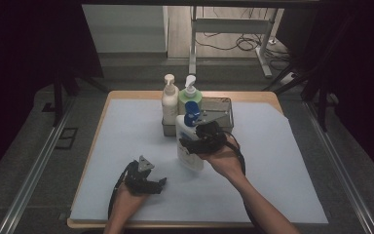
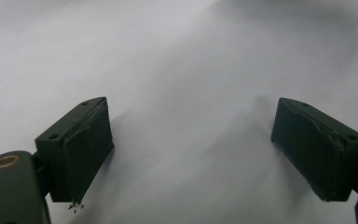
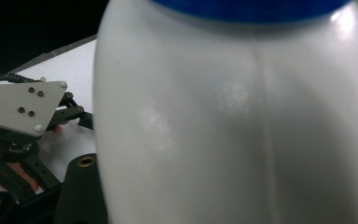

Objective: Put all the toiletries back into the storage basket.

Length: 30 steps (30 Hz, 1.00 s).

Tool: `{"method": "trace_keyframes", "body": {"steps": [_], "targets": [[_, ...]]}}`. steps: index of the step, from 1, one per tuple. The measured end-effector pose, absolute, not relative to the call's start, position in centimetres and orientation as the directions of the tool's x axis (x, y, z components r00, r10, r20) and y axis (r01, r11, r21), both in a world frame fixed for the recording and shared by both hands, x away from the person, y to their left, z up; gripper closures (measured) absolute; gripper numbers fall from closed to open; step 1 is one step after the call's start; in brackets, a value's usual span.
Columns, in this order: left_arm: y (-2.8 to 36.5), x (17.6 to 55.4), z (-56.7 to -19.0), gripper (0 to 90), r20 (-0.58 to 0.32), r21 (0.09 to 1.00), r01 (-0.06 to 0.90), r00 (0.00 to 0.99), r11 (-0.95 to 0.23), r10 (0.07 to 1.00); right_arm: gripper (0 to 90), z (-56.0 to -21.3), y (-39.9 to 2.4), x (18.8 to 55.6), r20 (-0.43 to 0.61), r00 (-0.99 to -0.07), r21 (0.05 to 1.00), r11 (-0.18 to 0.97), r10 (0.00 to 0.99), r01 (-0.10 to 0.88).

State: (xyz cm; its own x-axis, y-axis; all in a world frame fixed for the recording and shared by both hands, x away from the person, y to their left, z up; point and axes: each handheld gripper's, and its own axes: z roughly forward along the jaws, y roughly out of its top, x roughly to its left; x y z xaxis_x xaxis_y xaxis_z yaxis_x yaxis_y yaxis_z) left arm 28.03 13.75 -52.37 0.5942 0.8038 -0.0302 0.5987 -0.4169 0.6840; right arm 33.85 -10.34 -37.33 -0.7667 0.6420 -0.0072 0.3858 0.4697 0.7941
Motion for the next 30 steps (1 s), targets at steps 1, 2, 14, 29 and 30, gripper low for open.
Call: {"method": "trace_keyframes", "body": {"steps": [1,2,14,29,30], "targets": [[13.8,28.0,-52.4,12.1,-0.03,0.683,0.599,0.595,-0.418,0.803,39.7,-37.1,-10.7,33.8,-0.003,-0.764,0.794,0.466,0.645,0.39],[13.7,28.0,-52.4,12.1,-0.032,0.683,0.6,0.594,-0.416,0.804,39.7,-36.9,-11.0,33.9,-0.002,-0.763,0.794,0.464,0.647,0.392],[13.8,28.0,-52.4,12.1,-0.029,0.682,0.598,0.597,-0.42,0.802,39.7,-35.0,-14.7,34.2,-0.002,-0.719,0.795,0.437,0.695,0.42],[13.8,28.0,-52.4,12.1,-0.031,0.683,0.598,0.596,-0.418,0.802,39.8,-33.8,-17.9,35.0,-0.015,-0.67,0.794,0.416,0.742,0.444],[13.8,28.0,-52.4,12.1,-0.031,0.683,0.598,0.596,-0.418,0.802,39.8,-33.7,-18.1,35.2,-0.017,-0.666,0.794,0.415,0.746,0.444]]}}
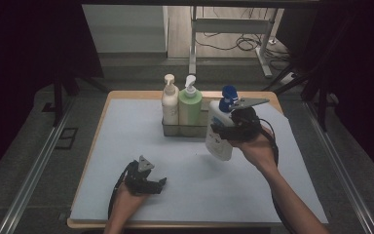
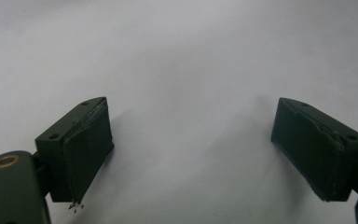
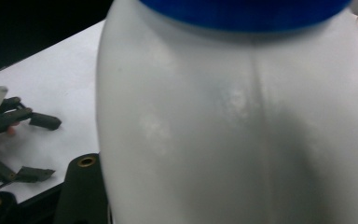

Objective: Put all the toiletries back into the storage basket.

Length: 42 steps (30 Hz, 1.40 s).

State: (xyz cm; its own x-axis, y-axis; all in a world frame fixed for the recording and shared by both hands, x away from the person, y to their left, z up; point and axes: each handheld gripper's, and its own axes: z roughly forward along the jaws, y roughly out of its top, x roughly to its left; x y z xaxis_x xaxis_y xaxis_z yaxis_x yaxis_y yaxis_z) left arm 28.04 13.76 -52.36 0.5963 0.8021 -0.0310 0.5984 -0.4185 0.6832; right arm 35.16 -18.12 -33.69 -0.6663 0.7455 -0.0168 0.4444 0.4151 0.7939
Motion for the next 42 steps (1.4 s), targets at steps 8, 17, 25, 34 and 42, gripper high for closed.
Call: {"method": "trace_keyframes", "body": {"steps": [8,17,25,34,42], "targets": [[13.8,28.0,-52.4,12.1,-0.031,0.683,0.599,0.596,-0.418,0.802,39.8,-32.9,-19.0,36.4,-0.023,-0.631,0.804,0.39,0.775,0.449],[13.8,28.0,-52.4,12.1,-0.029,0.682,0.599,0.596,-0.42,0.803,39.8,-32.1,-19.3,37.9,-0.018,-0.598,0.821,0.353,0.801,0.448],[13.8,28.0,-52.4,12.1,-0.031,0.684,0.599,0.594,-0.417,0.804,39.9,-31.9,-19.2,39.4,-0.024,-0.572,0.826,0.339,0.82,0.451],[13.8,28.0,-52.4,12.1,-0.03,0.684,0.598,0.596,-0.418,0.803,39.9,-31.9,-18.9,41.1,-0.014,-0.542,0.835,0.308,0.84,0.456],[13.8,28.0,-52.4,12.1,-0.029,0.685,0.597,0.596,-0.418,0.803,39.9,-32.1,-18.7,42.7,-0.021,-0.515,0.842,0.293,0.857,0.453]]}}
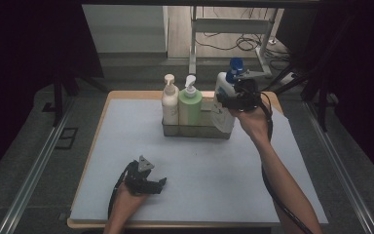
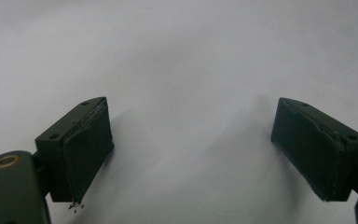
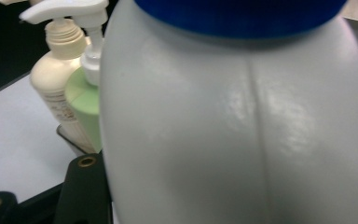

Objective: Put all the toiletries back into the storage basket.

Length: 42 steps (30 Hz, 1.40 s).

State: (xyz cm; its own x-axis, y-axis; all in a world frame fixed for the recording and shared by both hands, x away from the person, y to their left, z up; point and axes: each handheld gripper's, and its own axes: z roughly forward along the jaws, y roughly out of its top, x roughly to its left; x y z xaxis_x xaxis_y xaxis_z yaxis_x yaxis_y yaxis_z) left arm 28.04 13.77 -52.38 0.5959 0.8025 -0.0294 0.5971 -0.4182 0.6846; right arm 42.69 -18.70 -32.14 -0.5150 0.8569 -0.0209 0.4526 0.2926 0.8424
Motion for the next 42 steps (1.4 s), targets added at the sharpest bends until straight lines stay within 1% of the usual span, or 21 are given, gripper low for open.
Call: {"method": "trace_keyframes", "body": {"steps": [19,29,42], "targets": [[13.8,28.0,-52.4,12.1,-0.029,0.685,0.597,0.596,-0.418,0.803,40.0,-32.9,-17.6,45.6,-0.029,-0.463,0.85,0.265,0.886,0.454],[13.8,28.0,-52.4,12.1,-0.031,0.685,0.597,0.595,-0.416,0.803,39.9,-34.2,-16.6,47.0,-0.033,-0.451,0.845,0.266,0.892,0.464],[13.8,28.1,-52.4,12.1,-0.03,0.684,0.598,0.596,-0.418,0.803,40.0,-35.8,-16.5,47.2,-0.012,-0.455,0.827,0.265,0.89,0.497]]}}
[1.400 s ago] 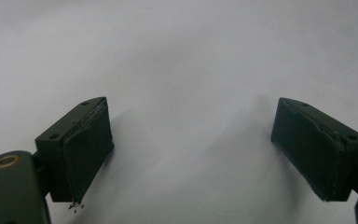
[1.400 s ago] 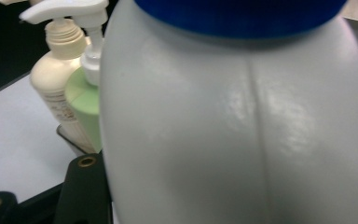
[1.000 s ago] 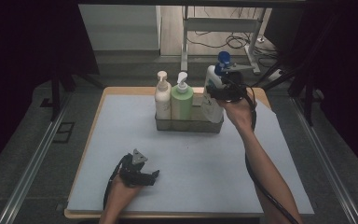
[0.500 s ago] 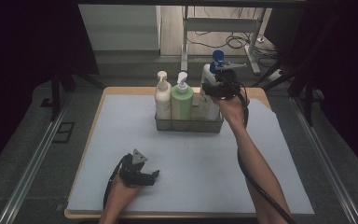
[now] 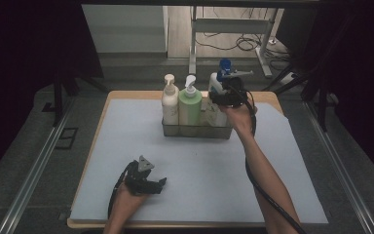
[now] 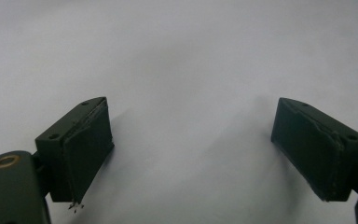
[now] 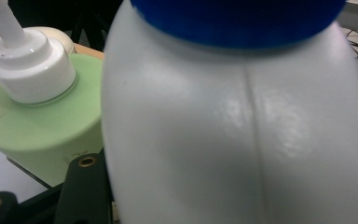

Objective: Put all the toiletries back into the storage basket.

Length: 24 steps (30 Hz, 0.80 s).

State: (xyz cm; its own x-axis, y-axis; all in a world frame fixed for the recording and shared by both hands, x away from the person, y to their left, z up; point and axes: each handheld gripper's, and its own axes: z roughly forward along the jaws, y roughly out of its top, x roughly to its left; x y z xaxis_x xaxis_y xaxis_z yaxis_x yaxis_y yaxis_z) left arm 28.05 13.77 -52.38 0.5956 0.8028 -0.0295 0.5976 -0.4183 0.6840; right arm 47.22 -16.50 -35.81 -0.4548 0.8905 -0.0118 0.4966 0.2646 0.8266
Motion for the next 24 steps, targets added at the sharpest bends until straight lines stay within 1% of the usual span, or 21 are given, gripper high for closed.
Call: {"method": "trace_keyframes", "body": {"steps": [8,16,24], "targets": [[13.8,28.0,-52.4,12.1,-0.03,0.682,0.599,0.596,-0.419,0.802,40.1,-36.6,-16.6,47.1,-0.009,-0.458,0.815,0.272,0.889,0.512],[13.8,28.0,-52.4,12.1,-0.03,0.682,0.599,0.596,-0.42,0.802,40.0,-38.2,-16.6,47.2,-0.002,-0.457,0.796,0.278,0.889,0.537],[13.8,28.0,-52.4,12.1,-0.03,0.682,0.599,0.597,-0.42,0.802,40.0,-39.2,-16.4,47.2,-0.01,-0.457,0.79,0.287,0.89,0.542]]}}
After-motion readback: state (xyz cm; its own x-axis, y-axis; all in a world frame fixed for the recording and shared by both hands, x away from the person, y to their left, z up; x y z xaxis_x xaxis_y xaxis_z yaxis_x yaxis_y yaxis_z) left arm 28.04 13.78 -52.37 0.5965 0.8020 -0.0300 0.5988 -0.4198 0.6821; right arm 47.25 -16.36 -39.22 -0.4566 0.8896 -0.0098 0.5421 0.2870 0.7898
